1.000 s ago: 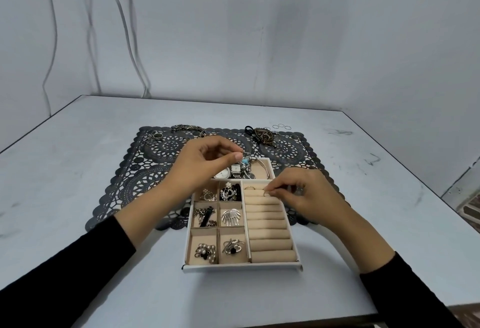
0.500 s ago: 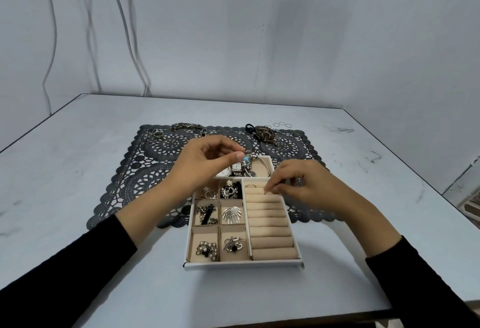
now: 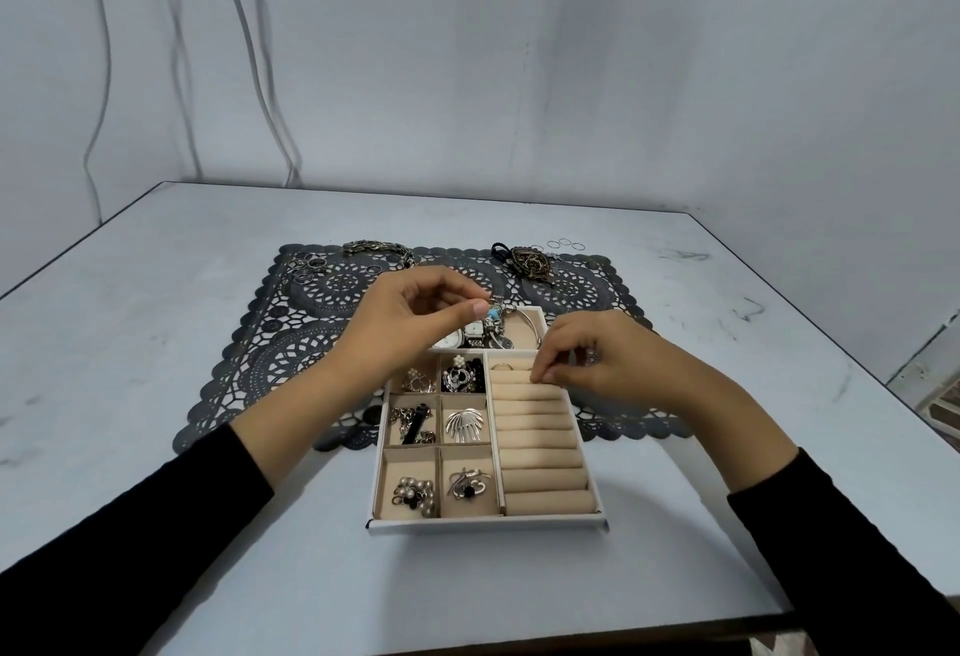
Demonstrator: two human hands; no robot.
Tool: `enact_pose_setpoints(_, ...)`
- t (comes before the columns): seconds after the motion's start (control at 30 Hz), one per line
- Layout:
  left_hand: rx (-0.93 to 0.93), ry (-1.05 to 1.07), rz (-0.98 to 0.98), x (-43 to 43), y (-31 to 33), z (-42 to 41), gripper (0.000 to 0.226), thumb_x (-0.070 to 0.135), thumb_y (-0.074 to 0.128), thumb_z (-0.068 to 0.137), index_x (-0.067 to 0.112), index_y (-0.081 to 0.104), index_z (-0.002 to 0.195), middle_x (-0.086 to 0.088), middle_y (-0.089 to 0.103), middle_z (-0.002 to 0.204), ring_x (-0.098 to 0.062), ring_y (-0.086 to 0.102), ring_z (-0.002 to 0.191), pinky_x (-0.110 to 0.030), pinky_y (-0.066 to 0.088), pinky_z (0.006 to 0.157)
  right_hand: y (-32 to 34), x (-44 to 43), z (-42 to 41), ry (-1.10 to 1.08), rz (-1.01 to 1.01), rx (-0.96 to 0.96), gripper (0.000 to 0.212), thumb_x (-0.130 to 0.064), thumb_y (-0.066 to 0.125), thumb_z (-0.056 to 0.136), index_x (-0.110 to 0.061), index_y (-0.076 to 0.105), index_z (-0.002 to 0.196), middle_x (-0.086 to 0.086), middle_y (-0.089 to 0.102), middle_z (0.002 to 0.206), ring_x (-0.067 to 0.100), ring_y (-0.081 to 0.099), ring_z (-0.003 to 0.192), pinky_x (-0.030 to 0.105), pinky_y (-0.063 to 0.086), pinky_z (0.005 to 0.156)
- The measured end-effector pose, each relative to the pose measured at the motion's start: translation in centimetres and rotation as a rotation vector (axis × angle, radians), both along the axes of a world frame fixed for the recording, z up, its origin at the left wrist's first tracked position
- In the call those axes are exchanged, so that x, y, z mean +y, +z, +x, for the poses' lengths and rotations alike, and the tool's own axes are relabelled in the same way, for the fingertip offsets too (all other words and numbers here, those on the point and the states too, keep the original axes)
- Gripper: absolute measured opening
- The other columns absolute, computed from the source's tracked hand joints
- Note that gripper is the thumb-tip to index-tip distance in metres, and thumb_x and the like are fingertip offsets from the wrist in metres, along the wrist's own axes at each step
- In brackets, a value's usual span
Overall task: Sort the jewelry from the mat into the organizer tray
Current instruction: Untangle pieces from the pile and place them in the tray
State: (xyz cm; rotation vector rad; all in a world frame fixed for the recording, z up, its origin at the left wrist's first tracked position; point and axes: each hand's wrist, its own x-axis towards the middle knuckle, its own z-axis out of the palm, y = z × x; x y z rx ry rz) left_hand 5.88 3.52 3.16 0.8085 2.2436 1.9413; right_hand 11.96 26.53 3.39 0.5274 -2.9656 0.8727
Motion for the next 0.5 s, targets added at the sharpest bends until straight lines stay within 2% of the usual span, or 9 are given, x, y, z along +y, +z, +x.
enact_pose_setpoints(0.3,-0.005,0.0,-0.016,0.19,-0.04,0.08,0.011,0.014,0.077,0.08,0.015,0.076,0.091,-0.006,0.074,0.087,-0.015,0.067,0.081,-0.033,0.056,0.084,0.29,-0.32,-0.26,-0.035,-0.015,-0.012,0.009,-0.013,0.074,0.081,-0.021,0.076,0.085,-0.01,0.065,0.086,0.002,0.058,0.076,0.011,0.042,0.068)
enact_pose_setpoints(0.5,-0.004,0.004,-0.019,0.16,-0.05,0.09,0.012,0.015,0.077,0.08,0.014,0.075,0.091,-0.006,0.075,0.088,-0.015,0.068,0.082,-0.032,0.056,0.085,0.45,-0.03,-0.35,-0.034,-0.049,-0.03,0.009,-0.013,0.075,0.08,-0.021,0.076,0.085,-0.011,0.065,0.084,0.001,0.057,0.074,0.012,0.043,0.067)
